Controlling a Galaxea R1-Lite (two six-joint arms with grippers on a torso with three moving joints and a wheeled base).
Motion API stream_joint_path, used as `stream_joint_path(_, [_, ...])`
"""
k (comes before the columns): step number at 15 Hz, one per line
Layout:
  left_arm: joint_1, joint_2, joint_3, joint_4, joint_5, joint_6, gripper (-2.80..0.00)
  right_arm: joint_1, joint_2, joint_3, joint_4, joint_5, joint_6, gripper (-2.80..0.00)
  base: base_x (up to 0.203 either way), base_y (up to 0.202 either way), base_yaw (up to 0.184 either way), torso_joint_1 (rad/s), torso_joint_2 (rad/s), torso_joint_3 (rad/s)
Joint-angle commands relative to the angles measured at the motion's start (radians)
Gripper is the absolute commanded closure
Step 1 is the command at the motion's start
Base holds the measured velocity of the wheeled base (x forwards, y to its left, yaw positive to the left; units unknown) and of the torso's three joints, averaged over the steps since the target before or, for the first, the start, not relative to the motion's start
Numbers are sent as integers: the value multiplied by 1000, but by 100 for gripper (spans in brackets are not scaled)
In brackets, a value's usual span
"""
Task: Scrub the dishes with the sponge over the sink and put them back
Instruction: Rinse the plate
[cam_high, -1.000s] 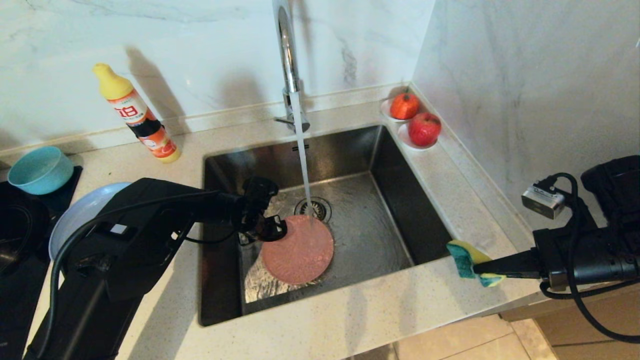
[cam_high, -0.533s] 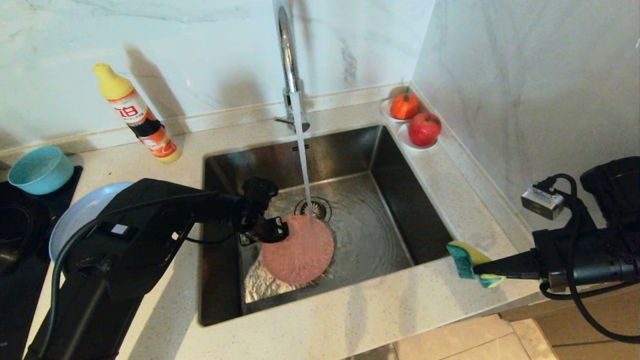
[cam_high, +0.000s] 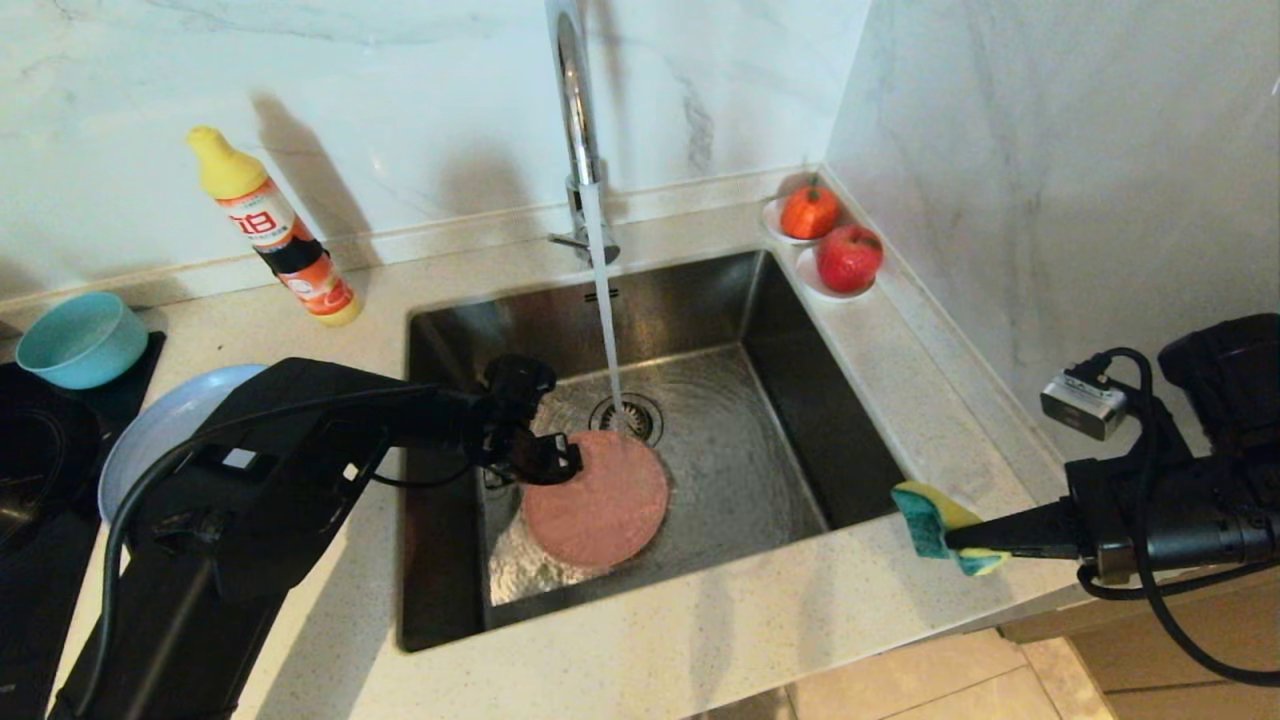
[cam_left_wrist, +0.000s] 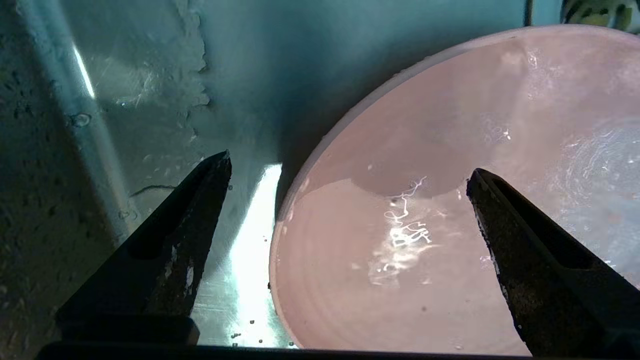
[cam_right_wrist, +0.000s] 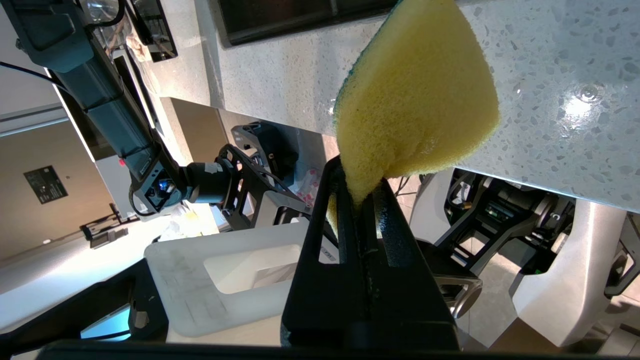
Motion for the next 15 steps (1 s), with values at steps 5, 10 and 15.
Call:
stream_joint_path(5, [5,-6,3,-12,-42,-1,-280,1,5,0,1,8,1,0,0,0,0,0,0,0])
stream_joint_path(10, [30,2,1,-13,-107,-8,-280,1,6,0,1,8,1,0,0,0,0,0,0,0])
stream_joint_path(15, [43,21,-8,-13,-142,-13,-280,1,13,-1,0,7,1,0,0,0,0,0,0,0])
